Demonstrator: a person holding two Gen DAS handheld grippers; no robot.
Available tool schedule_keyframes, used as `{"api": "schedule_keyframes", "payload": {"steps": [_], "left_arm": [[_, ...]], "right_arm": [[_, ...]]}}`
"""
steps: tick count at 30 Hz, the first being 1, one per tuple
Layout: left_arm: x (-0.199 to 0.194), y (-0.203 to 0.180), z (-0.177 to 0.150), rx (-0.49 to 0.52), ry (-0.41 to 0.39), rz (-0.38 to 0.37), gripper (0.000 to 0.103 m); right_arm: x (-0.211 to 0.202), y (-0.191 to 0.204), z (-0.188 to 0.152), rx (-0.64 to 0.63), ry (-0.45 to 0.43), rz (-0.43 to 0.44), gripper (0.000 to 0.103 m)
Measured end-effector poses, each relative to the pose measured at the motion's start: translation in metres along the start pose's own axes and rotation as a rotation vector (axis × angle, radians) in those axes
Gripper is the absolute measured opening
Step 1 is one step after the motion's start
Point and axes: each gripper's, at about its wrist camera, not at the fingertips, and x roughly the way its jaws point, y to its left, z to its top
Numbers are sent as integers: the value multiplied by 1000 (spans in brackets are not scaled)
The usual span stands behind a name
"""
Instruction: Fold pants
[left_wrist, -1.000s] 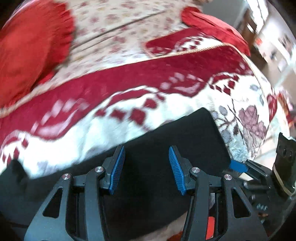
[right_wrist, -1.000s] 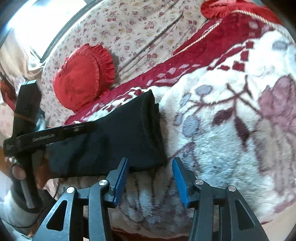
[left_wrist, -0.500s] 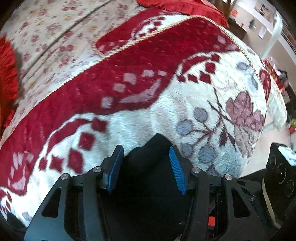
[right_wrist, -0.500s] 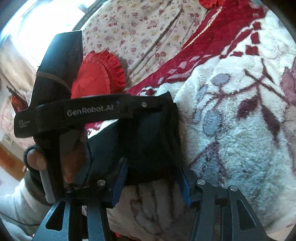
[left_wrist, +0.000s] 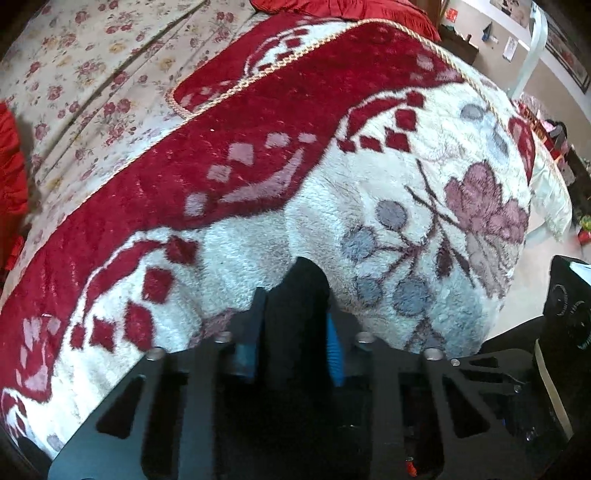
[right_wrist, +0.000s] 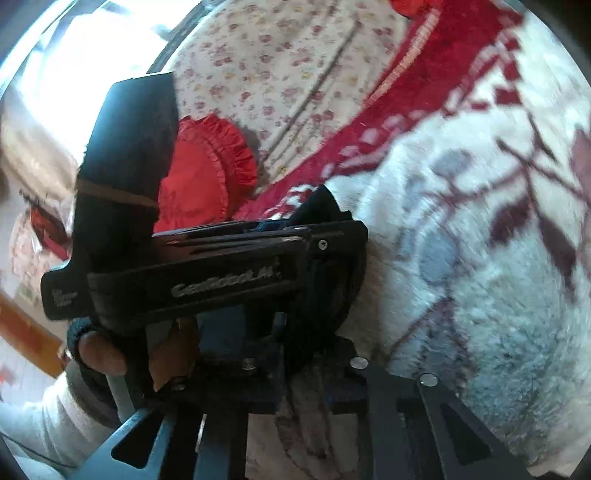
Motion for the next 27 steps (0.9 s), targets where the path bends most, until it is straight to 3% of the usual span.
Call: {"api": "schedule_keyframes", "payload": {"steps": [5,15,22,27], "left_arm": [[-42,11,-3,-23,-75,-29,17],[-138,57,-33,-74,-211,21,17],[-170,116,-96,-199,-230,101,17],[-164,159,-144,-332,-184,190,17]], "right_arm": [[-10,27,8,-81,-31,15,11],[-13,110,24,-249,-55,117,11],[29,168,7,-377,39,193,11],[89,195,-18,-436,162,211,11]]}}
